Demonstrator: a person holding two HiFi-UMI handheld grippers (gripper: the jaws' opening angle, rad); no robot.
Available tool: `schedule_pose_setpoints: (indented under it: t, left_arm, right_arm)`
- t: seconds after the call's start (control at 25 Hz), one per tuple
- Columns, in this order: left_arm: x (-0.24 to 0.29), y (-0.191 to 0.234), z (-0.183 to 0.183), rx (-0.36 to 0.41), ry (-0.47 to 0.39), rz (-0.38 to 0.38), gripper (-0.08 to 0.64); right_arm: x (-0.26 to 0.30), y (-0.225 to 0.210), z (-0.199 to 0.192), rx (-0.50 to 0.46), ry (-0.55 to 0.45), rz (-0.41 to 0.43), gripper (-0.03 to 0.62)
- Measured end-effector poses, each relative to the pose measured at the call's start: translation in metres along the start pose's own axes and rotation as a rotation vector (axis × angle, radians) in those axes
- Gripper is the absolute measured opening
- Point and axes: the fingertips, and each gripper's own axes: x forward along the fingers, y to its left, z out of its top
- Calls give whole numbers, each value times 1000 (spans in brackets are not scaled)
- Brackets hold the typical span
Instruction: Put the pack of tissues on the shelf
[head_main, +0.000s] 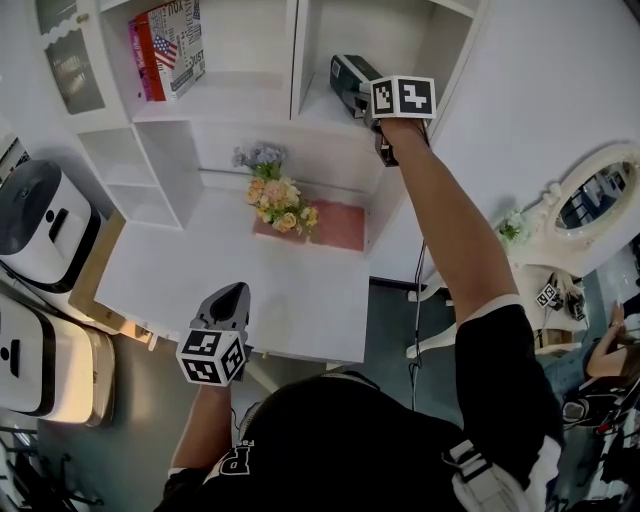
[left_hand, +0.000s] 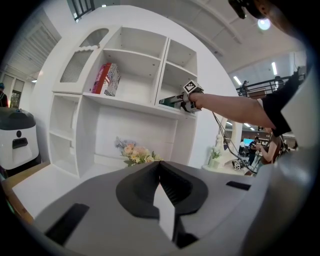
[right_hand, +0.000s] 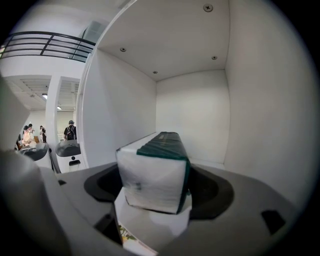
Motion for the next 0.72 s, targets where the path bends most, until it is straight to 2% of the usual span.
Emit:
schedule_pose_setpoints:
  t: [0.36,0.6,0.72]
  left_arm:
    - [1,-7,-6,-4,21,-21,14]
    - [3,-9,-7,-5,25,-30,14]
    - [6,-14,-7,-1,29,-46,14]
  right_arm:
    - [-8,1,0,-51,-49,-36,417]
    - [-22,8,-3,-49,-60,-8,422]
    - [-38,15,-5,-86,-69,-1,422]
